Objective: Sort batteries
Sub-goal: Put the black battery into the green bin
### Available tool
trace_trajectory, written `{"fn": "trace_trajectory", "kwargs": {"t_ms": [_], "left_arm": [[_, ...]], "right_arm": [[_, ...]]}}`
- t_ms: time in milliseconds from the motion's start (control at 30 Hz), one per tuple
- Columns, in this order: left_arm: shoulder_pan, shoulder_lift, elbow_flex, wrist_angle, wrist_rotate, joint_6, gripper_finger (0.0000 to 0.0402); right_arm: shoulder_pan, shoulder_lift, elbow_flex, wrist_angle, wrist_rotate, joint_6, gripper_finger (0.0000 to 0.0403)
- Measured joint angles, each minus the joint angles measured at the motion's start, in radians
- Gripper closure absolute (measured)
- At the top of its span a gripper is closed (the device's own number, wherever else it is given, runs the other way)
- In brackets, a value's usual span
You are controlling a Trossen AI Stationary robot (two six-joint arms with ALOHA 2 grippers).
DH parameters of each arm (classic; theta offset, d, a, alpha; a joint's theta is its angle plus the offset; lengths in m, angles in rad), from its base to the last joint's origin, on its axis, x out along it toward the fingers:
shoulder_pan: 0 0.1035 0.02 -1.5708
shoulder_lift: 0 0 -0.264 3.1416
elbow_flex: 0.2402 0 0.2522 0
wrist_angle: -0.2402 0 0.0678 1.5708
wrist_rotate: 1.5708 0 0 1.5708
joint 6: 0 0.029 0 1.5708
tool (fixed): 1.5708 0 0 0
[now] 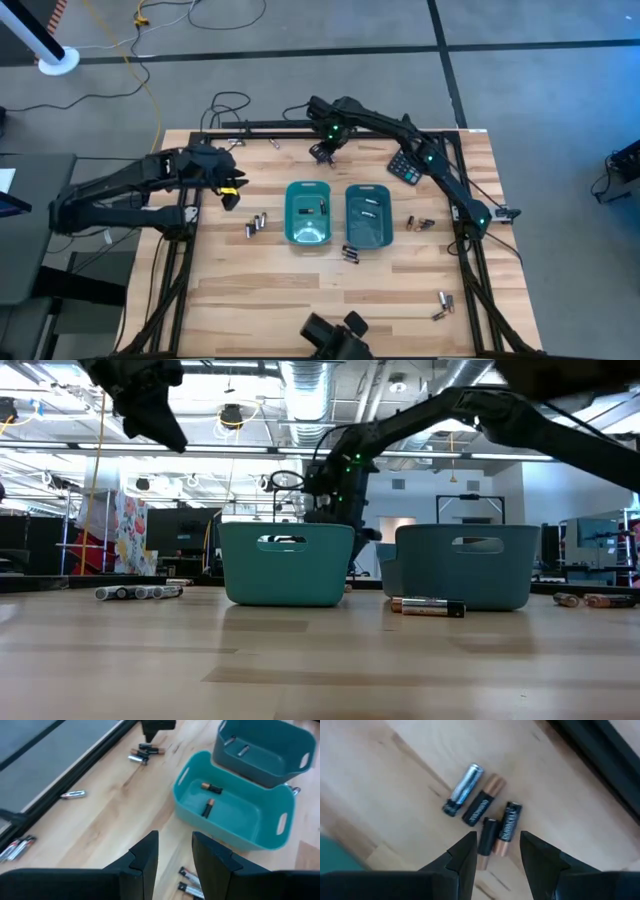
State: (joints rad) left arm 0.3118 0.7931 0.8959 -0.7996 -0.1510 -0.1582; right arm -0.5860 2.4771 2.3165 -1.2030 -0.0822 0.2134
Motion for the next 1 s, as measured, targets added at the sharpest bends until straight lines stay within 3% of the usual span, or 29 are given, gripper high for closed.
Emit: {"fn": "trace_trajectory", "kwargs": {"t_ms": [300, 733, 1000], "left_arm": [[0.048, -0.017, 0.000, -0.020, 0.017, 0.032, 0.0288], [0.087, -0.017, 0.000, -0.016, 0.044, 0.039, 0.0288], [0.087, -0.017, 0.000, -0.018, 0.047, 0.030, 0.0288]], "right_arm": [[-0.048, 0.000, 0.003, -0.020, -0.050, 0.047, 0.0237], [-0.046, 0.079, 0.001, -0.061, -0.075, -0.036, 0.0283], [-0.050, 0.078, 0.002, -0.066, -0.074, -0.058, 0.0286]]}}
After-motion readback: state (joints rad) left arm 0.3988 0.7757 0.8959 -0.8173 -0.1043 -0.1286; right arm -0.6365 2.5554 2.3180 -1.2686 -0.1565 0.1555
